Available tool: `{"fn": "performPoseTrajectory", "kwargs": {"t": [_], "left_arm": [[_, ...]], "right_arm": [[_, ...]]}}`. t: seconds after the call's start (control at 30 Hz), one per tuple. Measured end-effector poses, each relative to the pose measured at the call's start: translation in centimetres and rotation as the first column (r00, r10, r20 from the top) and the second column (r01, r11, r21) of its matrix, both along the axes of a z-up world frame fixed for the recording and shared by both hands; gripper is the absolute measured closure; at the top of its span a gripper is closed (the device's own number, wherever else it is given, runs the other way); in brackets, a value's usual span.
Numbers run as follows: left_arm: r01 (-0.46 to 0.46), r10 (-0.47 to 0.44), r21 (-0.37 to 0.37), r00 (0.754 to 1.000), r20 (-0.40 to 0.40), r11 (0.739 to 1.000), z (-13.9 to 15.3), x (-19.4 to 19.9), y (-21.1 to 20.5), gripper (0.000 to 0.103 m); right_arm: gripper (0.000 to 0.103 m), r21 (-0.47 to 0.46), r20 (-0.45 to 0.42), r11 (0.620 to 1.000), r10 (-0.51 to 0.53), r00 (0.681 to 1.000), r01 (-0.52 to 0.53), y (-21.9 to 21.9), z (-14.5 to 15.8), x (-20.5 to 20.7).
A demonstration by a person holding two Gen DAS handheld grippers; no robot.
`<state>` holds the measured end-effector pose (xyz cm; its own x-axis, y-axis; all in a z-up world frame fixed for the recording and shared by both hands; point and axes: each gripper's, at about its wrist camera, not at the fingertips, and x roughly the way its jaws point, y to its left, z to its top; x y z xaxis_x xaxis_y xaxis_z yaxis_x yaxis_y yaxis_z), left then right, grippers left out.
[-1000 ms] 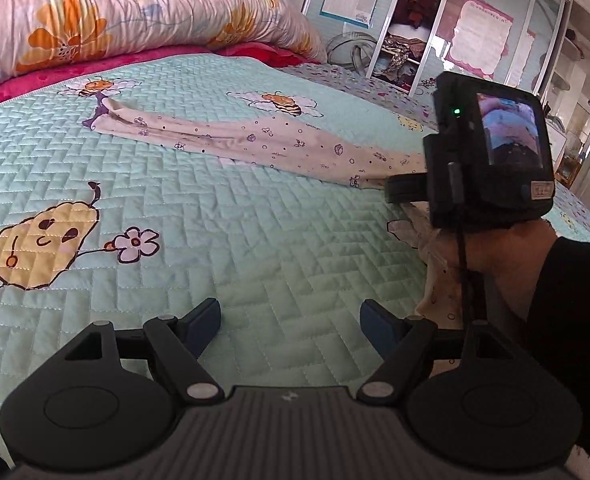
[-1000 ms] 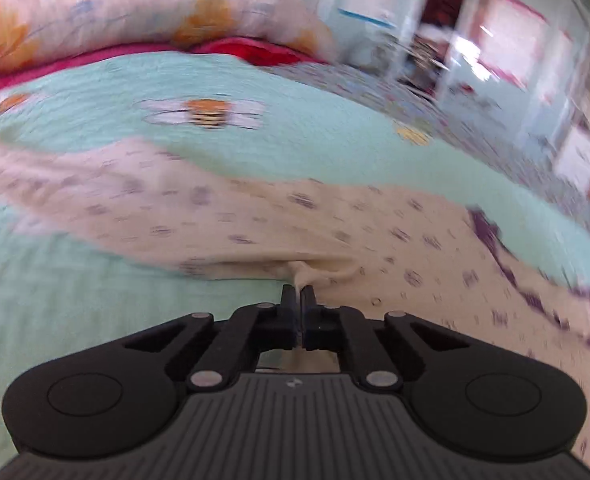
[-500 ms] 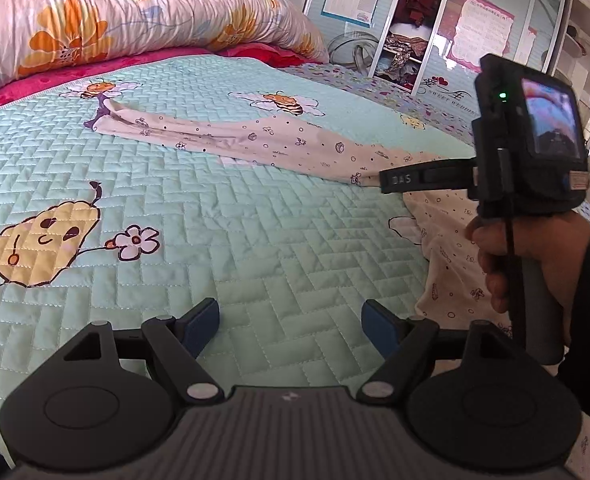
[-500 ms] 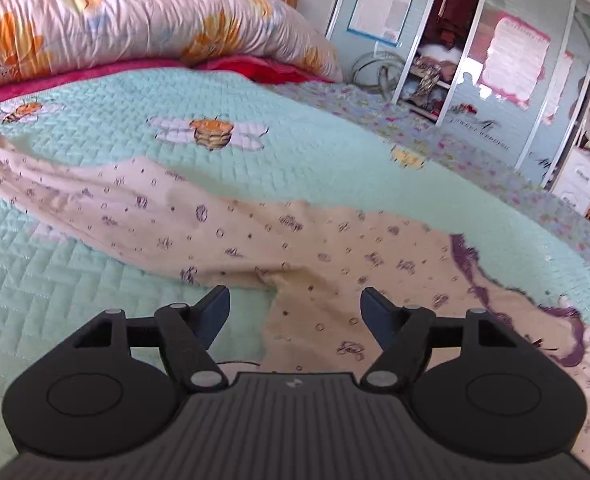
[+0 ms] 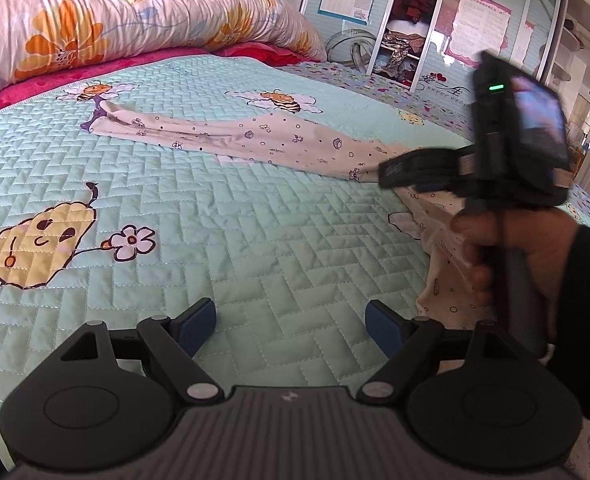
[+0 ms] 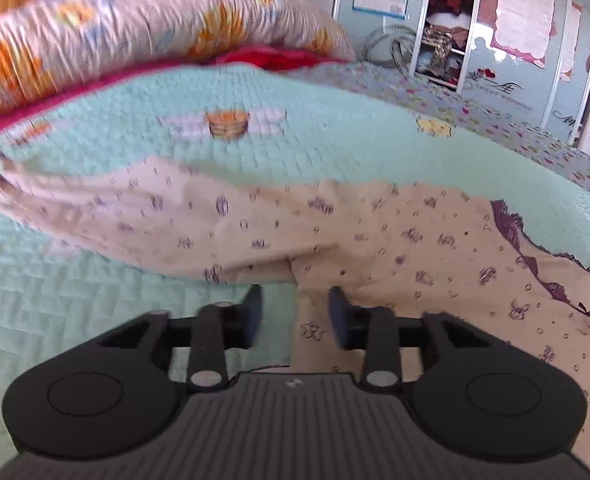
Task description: Fold clothes
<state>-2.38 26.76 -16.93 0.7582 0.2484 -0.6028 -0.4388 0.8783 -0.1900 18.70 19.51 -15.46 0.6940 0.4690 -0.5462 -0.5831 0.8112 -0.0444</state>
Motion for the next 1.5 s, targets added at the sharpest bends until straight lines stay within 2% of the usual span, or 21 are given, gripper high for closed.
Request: {"fn": "performPoseTrajectory", "kwargs": {"t": [0.1,0.2,0.3,0.37,0.4,0.43,0.47,0.5,0.57,0.6,0.7,0.8,0.9,1.0,1.07,1.1,1.13,1.2,1.3,1.33,1.5], "left_arm": [[0.0,0.0,0.001,1.0,0.001,1.0,0.0,0.0,0.0,0.017],[0.0,0.0,0.007,1.0,0.0,1.0,-0.1,0.0,-0.2,0.017],[0.003,-0.003,0.015,1.0,-0.005,1.0,-0.2,0.2,-0.3,0.015],[0.007,-0.007,0.023,1.0,-0.009,1.0,-0.2,0.3,-0.5,0.012],[0.009,-0.008,0.027,1.0,-0.011,1.0,-0.3,0.4,-0.5,0.012],[0.01,-0.01,0.032,1.0,-0.014,0.999,-0.3,0.4,-0.6,0.011],[0.011,-0.01,0.035,1.0,-0.015,0.999,-0.3,0.5,-0.6,0.011],[0.011,-0.011,0.037,1.0,-0.015,0.999,-0.3,0.5,-0.7,0.01],[0.012,-0.012,0.041,1.0,-0.015,0.999,-0.4,0.5,-0.7,0.01],[0.013,-0.012,0.042,1.0,-0.016,0.999,-0.4,0.5,-0.7,0.01],[0.014,-0.013,0.047,1.0,-0.017,0.999,-0.4,0.5,-0.8,0.01],[0.017,-0.015,0.054,1.0,-0.021,0.998,-0.4,0.6,-1.0,0.009],[0.019,-0.017,0.054,1.0,-0.021,0.998,-0.4,0.6,-1.0,0.009],[0.019,-0.018,0.054,1.0,-0.021,0.998,-0.4,0.6,-0.9,0.008],[0.019,-0.018,0.055,1.0,-0.021,0.998,-0.4,0.6,-0.9,0.008],[0.019,-0.018,0.058,1.0,-0.021,0.998,-0.5,0.6,-1.0,0.008],[0.02,-0.018,0.06,1.0,-0.022,0.998,-0.5,0.6,-1.0,0.008],[0.022,-0.021,0.069,0.999,-0.025,0.997,-0.6,0.7,-1.1,0.008],[0.028,-0.025,0.077,0.999,-0.03,0.997,-0.6,0.8,-1.2,0.006],[0.029,-0.027,0.077,0.999,-0.032,0.997,-0.6,0.9,-1.2,0.005],[0.028,-0.026,0.069,0.999,-0.031,0.997,-0.6,0.9,-1.2,0.004]], "right_arm": [[0.025,0.09,0.082,0.995,-0.056,0.995,0.049,-3.5,2.2,0.4],[0.023,0.084,0.094,0.985,-0.157,0.983,0.149,-6.8,3.0,4.3],[0.023,0.121,-0.025,0.971,-0.205,0.978,0.206,-10.4,2.7,10.0],[0.026,0.091,-0.101,0.969,-0.218,0.971,0.228,-11.5,1.7,13.5],[0.031,0.074,-0.131,0.97,-0.221,0.966,0.232,-11.6,1.2,14.6],[0.046,0.076,-0.168,0.969,-0.219,0.961,0.234,-11.8,0.6,15.6],[0.054,0.087,-0.203,0.968,-0.214,0.955,0.236,-11.9,0.0,16.3],[0.068,0.094,-0.219,0.967,-0.211,0.953,0.236,-11.9,-0.3,16.6],[0.08,0.101,-0.22,0.969,-0.2,0.955,0.227,-11.3,-0.8,16.8],[0.093,0.102,-0.214,0.97,-0.195,0.957,0.221,-10.8,-1.0,16.9],[0.096,0.104,-0.179,0.972,-0.189,0.966,0.209,-9.2,-0.7,17.7],[0.096,0.094,-0.178,0.975,-0.183,0.967,0.202,-7.9,-0.5,18.8],[0.086,0.074,-0.16,0.97,-0.219,0.963,0.233,-7.4,-0.5,18.9],[0.084,0.135,-0.101,0.953,-0.258,0.961,0.27,-8.6,0.3,17.4],[0.076,0.133,-0.087,0.956,-0.252,0.964,0.262,-8.5,0.7,17.2],[0.065,0.116,-0.09,0.96,-0.244,0.966,0.254,-8.1,0.7,17.7],[0.063,0.088,-0.097,0.964,-0.243,0.965,0.252,-7.5,0.6,18.6],[0.064,0.011,-0.109,0.964,-0.262,0.959,0.265,-6.2,0.2,20.9],[0.066,-0.09,-0.046,0.95,-0.304,0.952,0.299,-5.1,-0.1,24.3],[0.065,-0.087,-0.026,0.949,-0.306,0.952,0.303,-5.2,0.2,24.6],[0.064,0.129,-0.021,0.963,-0.236,0.972,0.236,-7.7,3.3,20.2]]}}
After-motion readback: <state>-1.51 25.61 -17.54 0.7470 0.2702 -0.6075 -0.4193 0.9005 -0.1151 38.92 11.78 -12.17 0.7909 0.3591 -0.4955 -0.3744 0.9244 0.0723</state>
